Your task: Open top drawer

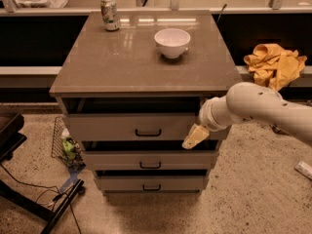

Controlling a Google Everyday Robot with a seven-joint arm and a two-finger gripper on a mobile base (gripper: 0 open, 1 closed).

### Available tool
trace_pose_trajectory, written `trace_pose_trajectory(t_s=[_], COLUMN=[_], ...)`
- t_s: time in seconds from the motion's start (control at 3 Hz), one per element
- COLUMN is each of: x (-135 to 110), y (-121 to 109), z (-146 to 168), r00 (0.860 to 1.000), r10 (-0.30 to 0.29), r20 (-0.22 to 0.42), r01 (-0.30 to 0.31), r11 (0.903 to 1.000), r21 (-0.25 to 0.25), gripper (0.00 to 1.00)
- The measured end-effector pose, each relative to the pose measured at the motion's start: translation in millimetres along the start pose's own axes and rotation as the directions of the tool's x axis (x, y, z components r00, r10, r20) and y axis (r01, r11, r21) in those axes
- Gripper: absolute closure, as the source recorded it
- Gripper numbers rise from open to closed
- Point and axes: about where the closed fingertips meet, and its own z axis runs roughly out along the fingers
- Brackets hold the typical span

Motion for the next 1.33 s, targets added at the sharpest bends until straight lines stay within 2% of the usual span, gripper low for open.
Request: trace_pose_trajectory(t_s=[0.33,0.67,1.0,1.33], x=[9,9,12,9], y=[4,5,9,7], z=[19,21,14,9], r00=[1.0,1.0,0.999,0.999], r10=[0.023,0.023,0.034,0.034], r20=[0.0,0.0,0.008,0.008], r01=[-0.023,-0.023,-0.034,-0.034], r11=[0.999,0.9989,0.9985,0.9985], r21=[-0.037,-0.041,-0.042,-0.042], gripper=[0.18,0.41,0.72,0.97])
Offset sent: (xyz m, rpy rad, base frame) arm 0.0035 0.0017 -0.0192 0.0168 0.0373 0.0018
